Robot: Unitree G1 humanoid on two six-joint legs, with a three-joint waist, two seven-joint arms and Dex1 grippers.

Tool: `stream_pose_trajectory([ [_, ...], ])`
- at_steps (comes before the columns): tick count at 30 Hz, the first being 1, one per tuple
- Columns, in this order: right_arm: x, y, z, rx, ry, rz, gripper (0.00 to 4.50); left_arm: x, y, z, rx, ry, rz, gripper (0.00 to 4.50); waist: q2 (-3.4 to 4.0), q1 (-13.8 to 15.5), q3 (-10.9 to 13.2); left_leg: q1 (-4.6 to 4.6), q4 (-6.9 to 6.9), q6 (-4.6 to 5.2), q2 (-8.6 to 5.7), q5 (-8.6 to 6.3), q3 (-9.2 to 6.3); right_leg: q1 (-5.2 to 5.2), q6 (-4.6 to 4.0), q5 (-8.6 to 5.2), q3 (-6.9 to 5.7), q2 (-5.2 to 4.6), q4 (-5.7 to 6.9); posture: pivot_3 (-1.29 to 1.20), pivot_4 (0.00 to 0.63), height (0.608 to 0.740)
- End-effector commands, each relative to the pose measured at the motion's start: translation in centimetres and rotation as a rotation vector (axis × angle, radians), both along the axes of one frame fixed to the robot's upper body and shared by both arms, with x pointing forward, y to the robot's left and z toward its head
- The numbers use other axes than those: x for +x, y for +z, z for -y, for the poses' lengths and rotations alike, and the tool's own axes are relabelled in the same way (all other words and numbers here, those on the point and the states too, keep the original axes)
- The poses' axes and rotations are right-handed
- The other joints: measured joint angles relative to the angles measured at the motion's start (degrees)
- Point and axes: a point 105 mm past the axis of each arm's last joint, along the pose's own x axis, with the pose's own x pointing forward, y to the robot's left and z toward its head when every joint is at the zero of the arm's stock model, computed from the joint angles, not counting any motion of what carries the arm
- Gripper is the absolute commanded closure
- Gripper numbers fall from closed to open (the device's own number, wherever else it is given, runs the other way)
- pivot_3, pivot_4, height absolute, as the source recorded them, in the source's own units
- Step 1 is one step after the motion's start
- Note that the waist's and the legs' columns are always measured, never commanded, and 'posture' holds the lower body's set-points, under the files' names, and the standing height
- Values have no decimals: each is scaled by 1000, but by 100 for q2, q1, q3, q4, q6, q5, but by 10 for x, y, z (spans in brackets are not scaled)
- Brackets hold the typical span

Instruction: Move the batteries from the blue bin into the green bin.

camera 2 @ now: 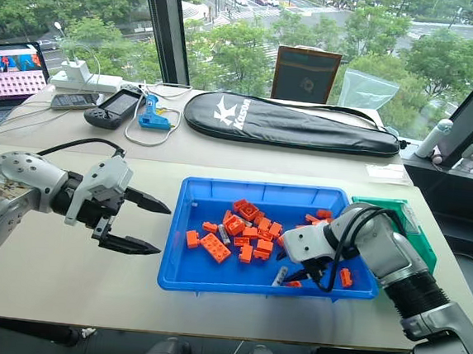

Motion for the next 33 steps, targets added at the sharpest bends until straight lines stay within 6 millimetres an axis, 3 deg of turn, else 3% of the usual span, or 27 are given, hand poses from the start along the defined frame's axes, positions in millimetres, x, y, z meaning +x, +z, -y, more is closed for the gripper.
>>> stream_pose_trajectory([
  [1, -3, -5, -4, 2, 32, 21, 2706, -2, 9, 3, -13, -17, 42, 0, 0, -1, 0, 4, 0, 0, 0, 0, 0, 4, 0, 0, 0, 0, 0, 0, 150, 733],
  [5, -6, -8, -5, 9, 36, 19, 4095, -1, 8, 6, -14, -24, 43, 0, 0, 2, 0, 19, 0, 0, 1, 0, 1, 17, 0, 0, 0, 0, 0, 0, 150, 733],
  [6, -6, -6, -5, 13, 27, 22, 4265, -2, 8, 6, -15, -26, 42, 0, 0, 2, 0, 22, 0, 0, 1, 0, 1, 20, 0, 0, 0, 0, 1, 0, 150, 733],
  [9, -4, 2, -3, 35, -1, 29, 4263, -1, 9, 6, -16, -28, 43, 0, 0, 3, 0, 23, 0, 0, 1, 0, 1, 20, 0, 0, 0, 0, 1, 0, 150, 733],
  [16, 18, 99, 22, 221, -236, 130, 4263, 1, 18, 14, -114, -43, 48, 0, 12, 13, 7, 19, 3, 0, 0, 0, 5, 14, -2, 2, 3, -3, 4, 0, 150, 733],
  [17, 21, 110, 29, 233, -273, 156, 4263, 1, 23, 16, -155, -43, 39, 0, 12, 14, 7, 19, 3, 0, 0, 0, 3, 15, -2, 2, 2, -3, 4, 0, 150, 733],
  [22, 34, 142, 105, 127, -595, 263, 4263, -4, 35, 24, -259, -69, 6, 0, 12, 52, 8, 17, -2, 0, 0, -2, 3, 12, -1, -2, 0, -4, -2, 0, 150, 733],
  [25, 29, 136, 150, 26, -781, 228, 4263, -4, 37, 27, -282, -75, 5, 0, 12, 56, 8, 16, -2, 1, -6, -2, 10, 11, 0, -2, 4, -11, -5, 0, 150, 733],
  [28, 39, 132, 174, 34, -903, 294, 4263, -5, 42, 32, -326, -90, -5, 0, 12, 27, 8, 17, -2, 1, -5, -2, 9, 11, 0, -2, 4, -9, -5, 0, 150, 733],
  [33, 44, 124, 172, 34, -945, 310, 4263, -4, 44, 34, -337, -88, -3, 0, 27, -108, 11, 23, -2, 1, -5, -1, 8, 11, 3, 1, 11, -6, 3, 0, 150, 733],
])
